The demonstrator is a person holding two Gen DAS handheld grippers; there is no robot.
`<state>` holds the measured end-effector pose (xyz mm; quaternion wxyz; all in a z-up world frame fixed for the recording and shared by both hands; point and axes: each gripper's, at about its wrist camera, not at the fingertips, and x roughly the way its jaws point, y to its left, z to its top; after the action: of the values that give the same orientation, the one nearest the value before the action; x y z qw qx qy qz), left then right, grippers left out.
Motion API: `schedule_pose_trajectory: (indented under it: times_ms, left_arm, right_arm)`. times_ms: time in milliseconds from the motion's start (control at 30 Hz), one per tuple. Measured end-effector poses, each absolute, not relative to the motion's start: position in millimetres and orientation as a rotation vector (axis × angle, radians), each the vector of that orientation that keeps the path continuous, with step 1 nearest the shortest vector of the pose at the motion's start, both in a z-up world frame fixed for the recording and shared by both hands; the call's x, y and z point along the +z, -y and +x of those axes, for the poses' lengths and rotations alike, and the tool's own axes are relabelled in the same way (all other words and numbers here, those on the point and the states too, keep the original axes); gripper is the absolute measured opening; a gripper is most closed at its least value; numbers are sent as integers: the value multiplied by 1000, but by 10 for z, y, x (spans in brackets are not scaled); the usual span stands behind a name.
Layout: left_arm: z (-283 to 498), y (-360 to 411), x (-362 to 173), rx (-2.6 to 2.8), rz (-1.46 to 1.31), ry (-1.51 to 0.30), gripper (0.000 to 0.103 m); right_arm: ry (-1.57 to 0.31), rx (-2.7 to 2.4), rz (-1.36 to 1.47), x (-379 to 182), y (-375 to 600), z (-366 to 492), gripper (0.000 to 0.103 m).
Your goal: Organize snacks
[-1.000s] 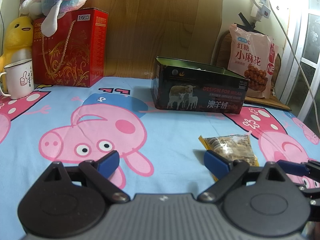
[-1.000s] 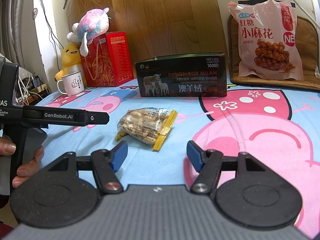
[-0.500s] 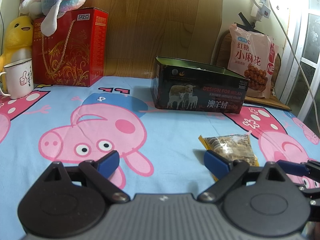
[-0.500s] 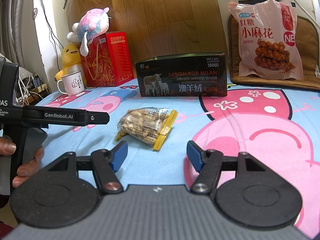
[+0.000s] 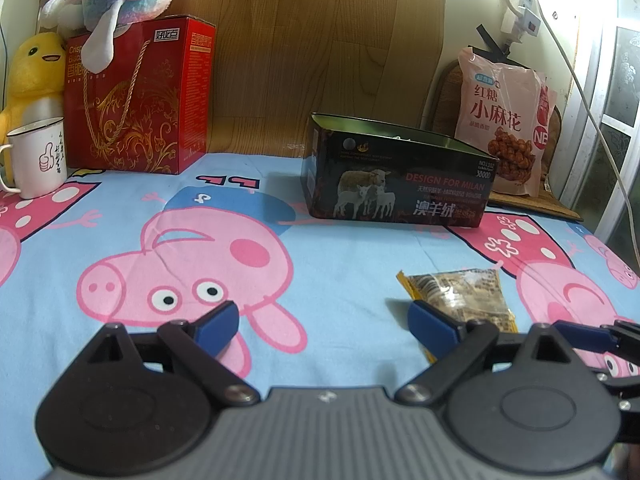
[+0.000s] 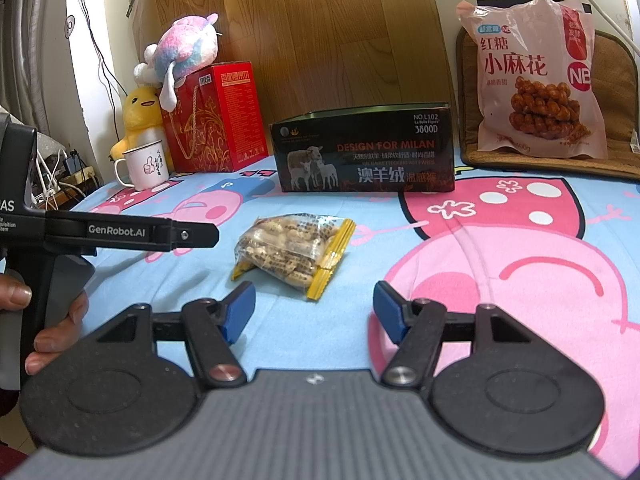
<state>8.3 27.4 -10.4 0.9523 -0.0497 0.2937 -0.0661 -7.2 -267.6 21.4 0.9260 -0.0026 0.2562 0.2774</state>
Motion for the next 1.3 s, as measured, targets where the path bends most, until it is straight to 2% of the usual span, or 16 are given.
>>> schedule_pose_trajectory:
  times_ms: [1300]
  left_arm:
    - [71, -261, -93, -124, -95, -595, 94]
  right_arm:
    - [-525, 570, -8, 216, 2678, -64, 67]
